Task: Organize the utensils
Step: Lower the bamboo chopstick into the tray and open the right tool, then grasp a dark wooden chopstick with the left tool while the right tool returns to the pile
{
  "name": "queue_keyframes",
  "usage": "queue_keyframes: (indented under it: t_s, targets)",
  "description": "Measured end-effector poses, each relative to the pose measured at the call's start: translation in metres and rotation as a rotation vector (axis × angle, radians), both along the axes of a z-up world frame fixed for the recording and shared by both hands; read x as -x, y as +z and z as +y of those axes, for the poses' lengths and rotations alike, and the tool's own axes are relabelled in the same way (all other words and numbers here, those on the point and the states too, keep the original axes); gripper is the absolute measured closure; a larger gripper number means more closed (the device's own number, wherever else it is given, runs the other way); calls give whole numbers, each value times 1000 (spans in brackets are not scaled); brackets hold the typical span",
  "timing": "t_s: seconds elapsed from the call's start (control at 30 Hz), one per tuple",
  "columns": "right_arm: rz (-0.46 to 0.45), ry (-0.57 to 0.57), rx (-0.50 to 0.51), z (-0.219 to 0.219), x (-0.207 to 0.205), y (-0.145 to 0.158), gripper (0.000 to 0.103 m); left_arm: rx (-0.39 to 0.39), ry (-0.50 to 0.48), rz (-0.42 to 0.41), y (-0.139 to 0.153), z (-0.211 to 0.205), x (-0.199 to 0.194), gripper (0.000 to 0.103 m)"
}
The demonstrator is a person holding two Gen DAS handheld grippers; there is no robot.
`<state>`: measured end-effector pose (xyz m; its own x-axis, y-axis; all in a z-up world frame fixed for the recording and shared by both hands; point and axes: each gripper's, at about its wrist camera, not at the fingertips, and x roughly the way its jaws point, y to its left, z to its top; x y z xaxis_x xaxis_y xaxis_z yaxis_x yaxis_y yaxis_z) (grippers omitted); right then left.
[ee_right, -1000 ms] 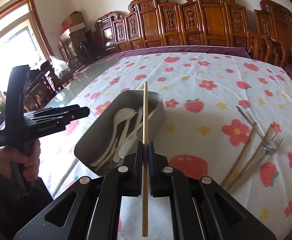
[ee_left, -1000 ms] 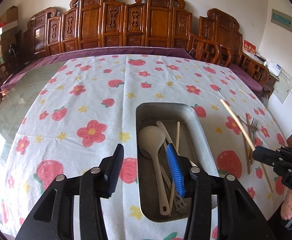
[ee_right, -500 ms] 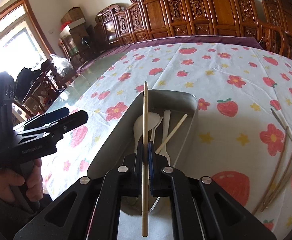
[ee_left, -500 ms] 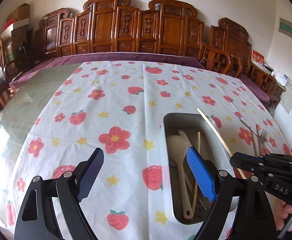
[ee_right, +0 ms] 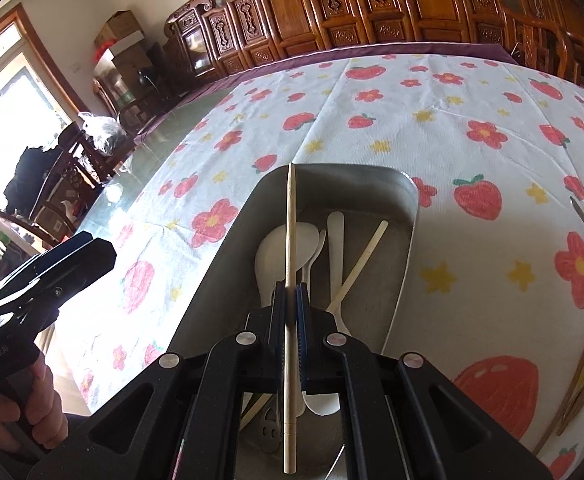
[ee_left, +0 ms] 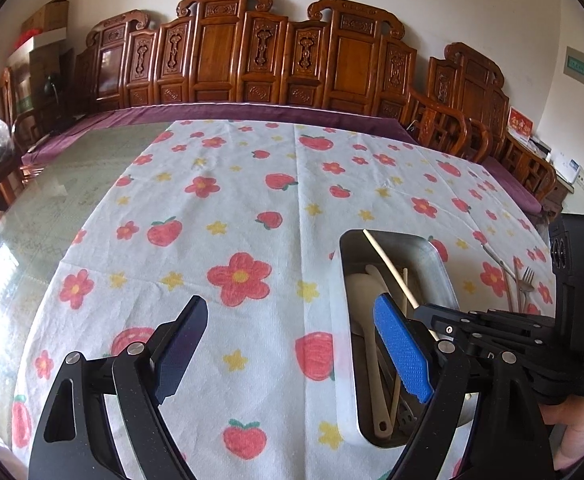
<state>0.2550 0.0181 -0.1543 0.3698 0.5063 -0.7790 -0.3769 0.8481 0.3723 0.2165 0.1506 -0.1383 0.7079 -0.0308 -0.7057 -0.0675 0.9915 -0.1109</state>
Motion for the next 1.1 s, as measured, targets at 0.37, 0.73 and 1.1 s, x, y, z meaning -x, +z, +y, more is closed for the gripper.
queue_keyframes:
  t_s: [0.37,0.73,1.1]
  targets:
    - [-69,75,-23,-3,16,10,93,-8,-2,1,0,-7,-1,21]
    - [-221,-8,96,-108,39,38,93,-24,-84,-28,5,-59,3,21]
    - [-271,-185,261,-225,29,26,93,-52,-183,-19,-3,-111,6,21]
